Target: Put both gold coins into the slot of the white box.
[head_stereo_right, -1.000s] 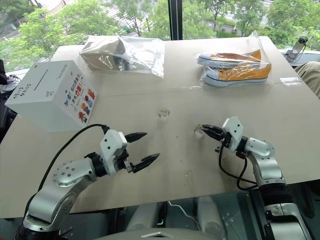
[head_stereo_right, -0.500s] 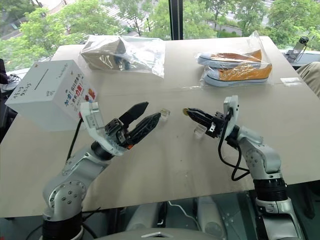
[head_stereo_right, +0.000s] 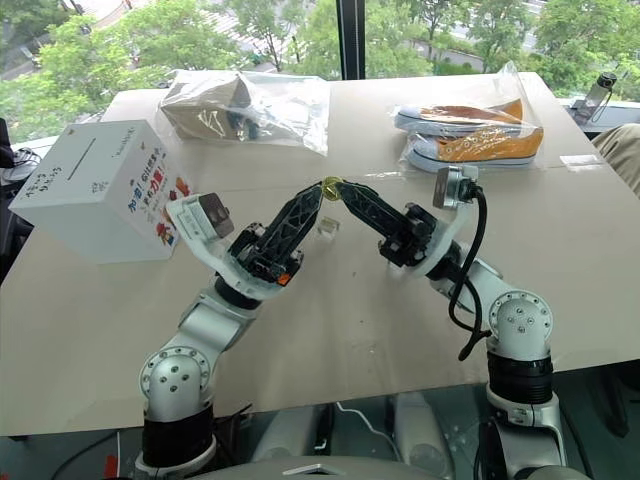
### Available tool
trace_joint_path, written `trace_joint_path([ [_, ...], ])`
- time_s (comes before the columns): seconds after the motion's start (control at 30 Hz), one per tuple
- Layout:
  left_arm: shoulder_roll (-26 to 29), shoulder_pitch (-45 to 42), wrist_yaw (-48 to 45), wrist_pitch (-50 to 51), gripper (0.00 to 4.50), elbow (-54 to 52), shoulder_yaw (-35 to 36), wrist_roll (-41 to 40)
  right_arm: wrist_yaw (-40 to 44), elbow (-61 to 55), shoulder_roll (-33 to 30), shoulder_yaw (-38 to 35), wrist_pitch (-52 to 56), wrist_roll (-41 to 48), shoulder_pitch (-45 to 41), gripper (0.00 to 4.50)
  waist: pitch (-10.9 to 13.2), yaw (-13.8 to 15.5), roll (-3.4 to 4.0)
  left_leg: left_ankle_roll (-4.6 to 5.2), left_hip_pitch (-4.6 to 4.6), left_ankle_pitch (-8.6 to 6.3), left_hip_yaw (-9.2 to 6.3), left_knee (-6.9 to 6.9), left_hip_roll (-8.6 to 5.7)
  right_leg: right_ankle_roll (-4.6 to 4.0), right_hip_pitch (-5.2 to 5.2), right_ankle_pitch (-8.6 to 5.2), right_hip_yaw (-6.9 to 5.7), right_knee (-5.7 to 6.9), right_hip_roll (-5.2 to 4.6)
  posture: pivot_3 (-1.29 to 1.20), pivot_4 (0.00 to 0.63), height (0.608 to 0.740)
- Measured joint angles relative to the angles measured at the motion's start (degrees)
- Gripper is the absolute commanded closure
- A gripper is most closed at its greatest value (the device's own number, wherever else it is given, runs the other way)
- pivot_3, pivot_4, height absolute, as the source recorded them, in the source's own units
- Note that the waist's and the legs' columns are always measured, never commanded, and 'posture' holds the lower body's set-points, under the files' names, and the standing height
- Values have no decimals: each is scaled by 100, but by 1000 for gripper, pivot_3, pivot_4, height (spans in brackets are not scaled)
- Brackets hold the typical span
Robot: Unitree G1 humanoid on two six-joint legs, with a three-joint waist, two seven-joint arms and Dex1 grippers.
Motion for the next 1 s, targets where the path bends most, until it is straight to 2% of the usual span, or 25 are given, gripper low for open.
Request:
trace_joint_path([
  [0.37,124,-26,-108,12,1394,137,-44,-113,-52,-59,34,55,-130,-22,51,4500,0,0,0,0,-3,0,1,-2,5,0,0,0,2,-11,2,0,150,740],
  [0.5,101,-25,-130,-27,2571,144,-44,-125,-25,-61,35,116,-135,-40,51,4500,0,0,0,0,-3,0,1,-3,6,0,0,-1,2,-14,3,0,150,740],
  [0.6,109,-9,-143,-66,4123,166,-35,-132,33,-113,33,167,-138,-57,51,4500,0,0,0,1,-4,0,0,-4,6,0,0,-1,1,-18,3,0,150,740],
  [0.63,113,-8,-144,-68,4465,184,-35,-132,44,-153,33,176,-138,-71,51,4500,0,1,1,1,-5,0,-1,-5,6,1,0,-1,0,-20,3,0,150,740],
  [0.87,144,-5,-161,-93,4465,197,-35,-141,125,-187,26,222,-203,-193,51,4500,0,2,1,5,-9,-3,-1,-6,8,2,0,-2,0,-31,3,0,150,740],
  [0.97,145,-4,-160,-106,4500,199,-35,-120,127,-183,-35,242,-200,-242,51,3639,0,4,1,6,-10,-4,-1,-6,8,1,0,0,0,-33,3,0,150,740],
  [1.0,144,-3,-158,-110,4500,199,-39,-117,127,-180,-45,256,-195,-252,51,3121,0,3,1,6,-11,-4,-1,-6,9,1,0,0,0,-34,3,0,150,740],
])
